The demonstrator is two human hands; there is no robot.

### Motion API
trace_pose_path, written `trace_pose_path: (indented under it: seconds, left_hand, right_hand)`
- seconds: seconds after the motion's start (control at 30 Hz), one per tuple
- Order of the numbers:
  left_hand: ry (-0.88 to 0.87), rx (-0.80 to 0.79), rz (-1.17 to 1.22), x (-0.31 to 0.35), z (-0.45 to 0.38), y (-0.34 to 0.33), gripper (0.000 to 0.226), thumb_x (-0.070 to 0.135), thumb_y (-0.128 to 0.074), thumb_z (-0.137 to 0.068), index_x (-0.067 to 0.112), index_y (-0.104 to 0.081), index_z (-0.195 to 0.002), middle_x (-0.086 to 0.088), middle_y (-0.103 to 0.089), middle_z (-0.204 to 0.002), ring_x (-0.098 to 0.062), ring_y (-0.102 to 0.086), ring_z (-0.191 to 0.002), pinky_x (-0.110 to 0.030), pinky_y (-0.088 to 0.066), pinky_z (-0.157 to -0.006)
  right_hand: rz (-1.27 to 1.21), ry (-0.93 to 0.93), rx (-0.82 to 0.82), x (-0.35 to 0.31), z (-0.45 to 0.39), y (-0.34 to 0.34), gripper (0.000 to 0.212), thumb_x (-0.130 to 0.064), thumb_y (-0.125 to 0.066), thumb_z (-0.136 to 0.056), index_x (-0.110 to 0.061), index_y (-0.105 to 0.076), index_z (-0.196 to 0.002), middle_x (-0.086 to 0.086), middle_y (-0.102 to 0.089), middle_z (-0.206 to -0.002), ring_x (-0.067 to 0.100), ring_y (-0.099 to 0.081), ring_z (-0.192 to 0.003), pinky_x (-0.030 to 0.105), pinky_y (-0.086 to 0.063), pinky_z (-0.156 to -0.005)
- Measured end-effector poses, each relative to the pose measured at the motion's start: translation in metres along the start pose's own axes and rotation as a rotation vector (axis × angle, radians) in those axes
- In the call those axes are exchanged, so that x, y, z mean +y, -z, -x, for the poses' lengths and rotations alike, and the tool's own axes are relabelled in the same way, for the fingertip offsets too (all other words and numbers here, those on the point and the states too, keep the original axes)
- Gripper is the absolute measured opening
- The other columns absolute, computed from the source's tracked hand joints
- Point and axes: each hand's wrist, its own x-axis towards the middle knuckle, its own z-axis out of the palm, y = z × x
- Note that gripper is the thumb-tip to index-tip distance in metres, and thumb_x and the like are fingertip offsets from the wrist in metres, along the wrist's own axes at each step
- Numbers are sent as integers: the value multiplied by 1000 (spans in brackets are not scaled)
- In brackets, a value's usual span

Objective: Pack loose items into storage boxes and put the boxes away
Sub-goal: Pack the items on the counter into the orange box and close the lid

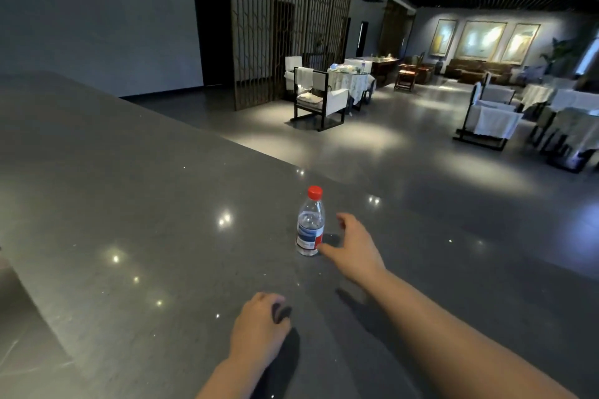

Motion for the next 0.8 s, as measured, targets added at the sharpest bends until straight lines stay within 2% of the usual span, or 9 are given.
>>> trace_pose_path:
  seconds: [0.07,0.17,0.27,0.37,0.47,0.57,0.67,0.8]
  left_hand:
    - [-4,-28,-67,-4,-3,-1,34,35,-65,-81,33,-60,-115,11,-55,-117,-13,-49,-114,-23,-40,-94]
    - [-29,-34,-133,-8,-4,-5,36,40,-63,-81,36,-58,-116,17,-53,-120,-11,-45,-116,-24,-37,-97]
    - [-40,-26,-139,-10,-5,-6,37,42,-62,-81,37,-57,-117,19,-51,-124,-9,-43,-118,-24,-35,-100]
    - [-37,-38,-155,-11,-8,-6,40,44,-62,-83,37,-54,-122,19,-48,-128,-8,-39,-124,-25,-33,-104]
    - [-14,-63,-184,-8,-10,-7,41,46,-61,-83,39,-52,-123,18,-44,-133,-11,-36,-128,-29,-32,-107]
    - [-13,-100,-202,1,-7,-10,40,44,-62,-84,39,-52,-122,17,-44,-133,-13,-37,-127,-30,-34,-105]
    - [-56,-99,-154,14,-1,-15,38,40,-63,-84,36,-55,-121,16,-47,-128,-12,-42,-121,-29,-37,-101]
    - [-220,-47,-85,49,9,-28,38,33,-67,-80,29,-61,-118,13,-53,-124,-15,-48,-119,-26,-37,-97]
  right_hand:
    - [-1,-6,18,-15,-29,-5,83,-34,-74,-77,-14,-30,-145,7,-40,-145,26,-38,-133,37,-36,-105]
    - [-37,-71,21,-29,-69,-14,84,-39,-74,-79,-12,-29,-145,9,-37,-149,29,-35,-136,42,-34,-109]
    - [-112,-134,-7,-30,-94,-28,76,-47,-73,-78,-15,-38,-137,8,-47,-140,30,-46,-128,45,-40,-105]
    - [-146,-152,-30,-21,-99,-38,63,-44,-70,-82,-18,-36,-129,9,-53,-130,33,-54,-116,45,-44,-99]
    - [-86,-82,20,-10,-89,-34,41,-42,-60,-90,-18,-37,-114,7,-60,-110,33,-59,-100,40,-46,-85]
    - [-82,-2,94,3,-62,-23,31,-42,-55,-93,-19,-37,-106,4,-62,-98,29,-60,-91,40,-48,-77]
    - [-200,-26,230,23,-25,-5,29,-43,-55,-93,-25,-41,-110,-4,-61,-97,24,-61,-91,40,-50,-79]
    - [-318,-17,405,58,36,43,25,-38,-61,-91,-26,-45,-106,-13,-62,-91,18,-62,-90,44,-51,-83]
